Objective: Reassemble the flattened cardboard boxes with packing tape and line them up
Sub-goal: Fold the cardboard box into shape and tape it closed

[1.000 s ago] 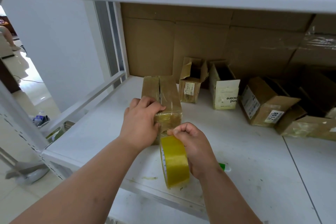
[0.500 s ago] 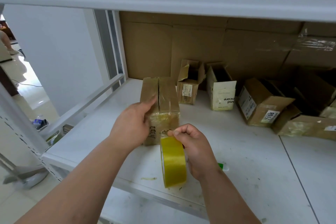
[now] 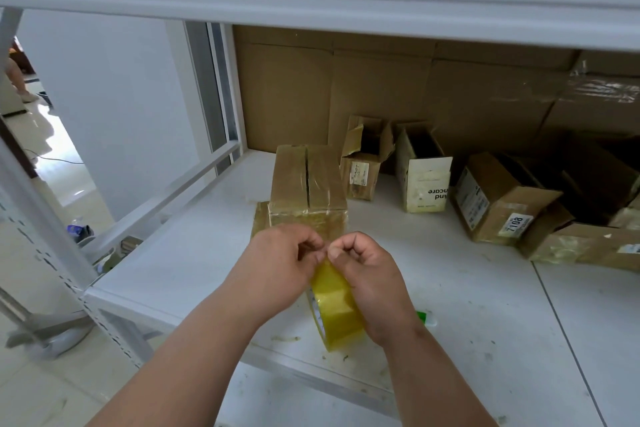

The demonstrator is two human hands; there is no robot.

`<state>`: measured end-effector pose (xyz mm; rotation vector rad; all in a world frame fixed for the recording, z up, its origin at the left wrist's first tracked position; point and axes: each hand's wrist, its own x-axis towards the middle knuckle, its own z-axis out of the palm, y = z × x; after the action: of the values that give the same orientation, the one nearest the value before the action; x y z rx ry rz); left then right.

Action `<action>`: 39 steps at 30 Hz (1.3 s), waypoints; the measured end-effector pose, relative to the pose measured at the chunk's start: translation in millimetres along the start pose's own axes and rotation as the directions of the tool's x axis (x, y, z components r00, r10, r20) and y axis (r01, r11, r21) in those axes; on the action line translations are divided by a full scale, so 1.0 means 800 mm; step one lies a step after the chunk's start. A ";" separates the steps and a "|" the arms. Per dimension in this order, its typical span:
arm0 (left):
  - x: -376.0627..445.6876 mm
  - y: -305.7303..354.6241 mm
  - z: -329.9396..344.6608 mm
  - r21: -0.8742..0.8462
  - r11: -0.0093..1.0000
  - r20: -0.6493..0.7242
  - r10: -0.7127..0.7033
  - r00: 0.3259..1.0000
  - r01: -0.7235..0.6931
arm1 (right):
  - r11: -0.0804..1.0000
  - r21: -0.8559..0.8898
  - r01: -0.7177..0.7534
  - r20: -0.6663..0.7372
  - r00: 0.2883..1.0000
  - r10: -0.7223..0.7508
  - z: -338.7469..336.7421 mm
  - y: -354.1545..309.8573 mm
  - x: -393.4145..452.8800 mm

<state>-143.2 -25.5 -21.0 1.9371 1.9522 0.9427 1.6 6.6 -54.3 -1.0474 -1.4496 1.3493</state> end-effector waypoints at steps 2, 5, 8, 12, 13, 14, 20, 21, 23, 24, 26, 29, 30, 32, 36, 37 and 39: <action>0.001 0.003 -0.004 0.040 0.999 0.011 -0.031 0.999 0.030 | 0.999 -0.023 0.023 -0.019 1.000 -0.024 -0.001 -0.002 -0.002; 0.002 0.006 -0.007 0.117 0.992 0.031 -0.042 0.999 0.038 | 0.993 -0.101 0.067 -0.034 0.997 -0.070 0.000 -0.003 -0.003; 0.000 0.009 -0.011 0.142 0.990 0.057 -0.032 0.998 0.023 | 0.988 -0.128 0.092 -0.049 0.994 -0.099 -0.001 -0.006 -0.004; -0.002 0.014 -0.017 0.110 0.993 0.057 -0.041 0.998 0.035 | 0.977 -0.176 0.118 -0.046 0.991 -0.128 -0.003 -0.015 -0.005; -0.002 0.015 -0.018 0.101 0.994 0.053 -0.049 0.997 0.043 | 0.976 -0.183 0.117 -0.044 0.991 -0.127 -0.004 -0.017 -0.006; -0.002 0.015 -0.020 0.088 0.995 0.050 -0.055 0.997 0.050 | 0.975 -0.188 0.118 -0.040 0.991 -0.127 -0.004 -0.019 -0.006; -0.004 0.018 -0.024 0.054 0.995 0.028 -0.083 0.996 0.082 | 0.987 -0.129 0.094 -0.016 0.995 -0.097 -0.008 -0.026 -0.009; -0.005 0.019 -0.024 0.040 0.995 0.005 -0.094 0.996 0.094 | 0.988 -0.124 0.094 -0.001 0.996 -0.095 -0.009 -0.028 -0.010; -0.005 0.019 -0.027 -0.015 0.992 -0.042 -0.126 0.991 0.126 | 0.991 -0.106 0.087 0.059 0.995 -0.081 -0.014 -0.028 -0.010; -0.004 0.019 -0.028 -0.052 0.988 -0.065 -0.151 0.986 0.148 | 0.996 -0.068 0.060 0.103 0.993 -0.053 -0.018 -0.026 -0.010; -0.004 0.017 -0.032 -0.152 0.966 -0.111 -0.226 0.968 0.208 | 0.999 0.020 -0.027 0.211 0.977 0.023 -0.034 -0.021 -0.009; -0.003 0.013 -0.038 -0.328 0.903 -0.159 -0.342 0.926 0.277 | 0.998 0.020 -0.060 0.386 0.921 0.048 -0.055 -0.019 -0.011; -0.002 0.011 -0.040 -0.383 0.876 -0.169 -0.377 0.911 0.292 | 0.998 0.033 -0.054 0.423 0.906 0.035 -0.060 -0.018 -0.010; 0.000 0.009 -0.044 -0.489 0.818 -0.173 -0.431 0.886 0.302 | 0.997 0.069 -0.044 0.466 0.885 0.007 -0.068 -0.016 -0.008; 0.002 0.008 -0.047 -0.563 0.773 -0.152 -0.444 0.883 0.292 | 0.999 0.047 -0.017 0.516 0.857 -0.010 -0.078 -0.023 -0.007; 0.002 0.008 -0.047 -0.574 0.767 -0.156 -0.445 0.882 0.285 | 0.999 0.052 0.001 0.510 0.860 -0.027 -0.080 -0.026 -0.006; 0.002 0.007 -0.047 -0.609 0.748 -0.181 -0.454 0.873 0.263 | 0.996 0.074 0.040 0.455 0.888 -0.070 -0.084 -0.031 -0.005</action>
<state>-161.0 -34.4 11.6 1.0653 1.8052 1.5662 67.2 19.6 -27.6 -0.6618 -1.7480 1.6636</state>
